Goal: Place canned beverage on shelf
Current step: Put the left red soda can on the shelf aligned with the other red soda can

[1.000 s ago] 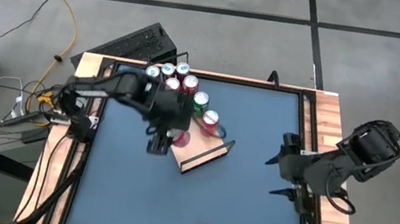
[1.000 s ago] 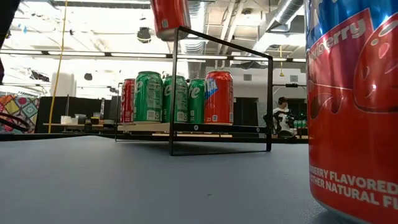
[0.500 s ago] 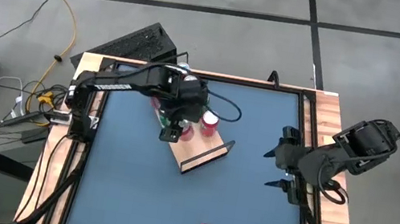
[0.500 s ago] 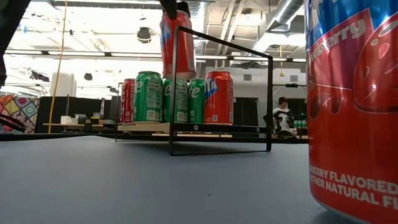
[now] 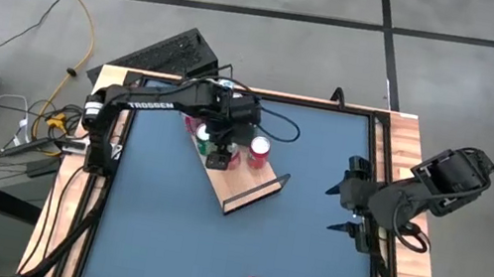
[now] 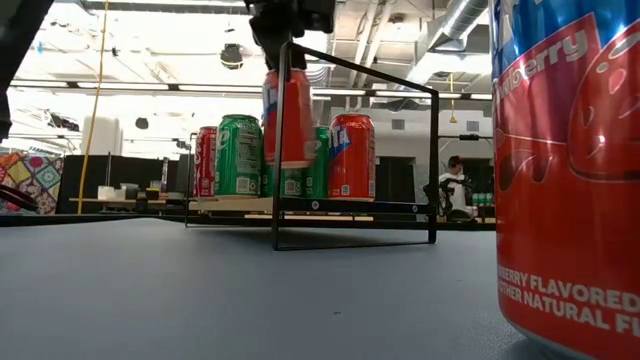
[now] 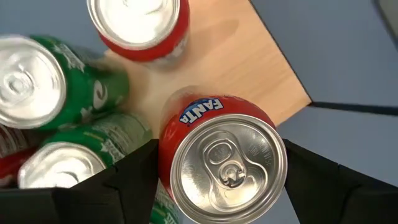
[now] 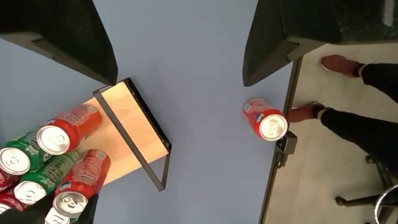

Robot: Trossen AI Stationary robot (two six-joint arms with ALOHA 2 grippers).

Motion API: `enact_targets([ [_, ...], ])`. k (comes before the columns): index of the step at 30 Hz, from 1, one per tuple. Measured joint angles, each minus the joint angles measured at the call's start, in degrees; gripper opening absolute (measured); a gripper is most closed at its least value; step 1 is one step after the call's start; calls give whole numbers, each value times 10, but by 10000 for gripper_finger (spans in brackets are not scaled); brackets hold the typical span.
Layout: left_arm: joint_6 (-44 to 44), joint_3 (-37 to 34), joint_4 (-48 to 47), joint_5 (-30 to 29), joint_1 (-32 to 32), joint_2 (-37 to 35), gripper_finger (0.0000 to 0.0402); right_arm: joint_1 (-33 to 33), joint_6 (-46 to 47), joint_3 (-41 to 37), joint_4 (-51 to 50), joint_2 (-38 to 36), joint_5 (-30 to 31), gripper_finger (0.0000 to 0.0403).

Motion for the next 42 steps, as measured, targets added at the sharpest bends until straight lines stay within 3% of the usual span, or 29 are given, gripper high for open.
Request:
enact_targets([
  [16,0,-45,67,19,2,0,271,0,0,0,0,0,1,329],
  [42,19,-46,64,33,15,29,271,0,-2,0,0,0,1,329],
])
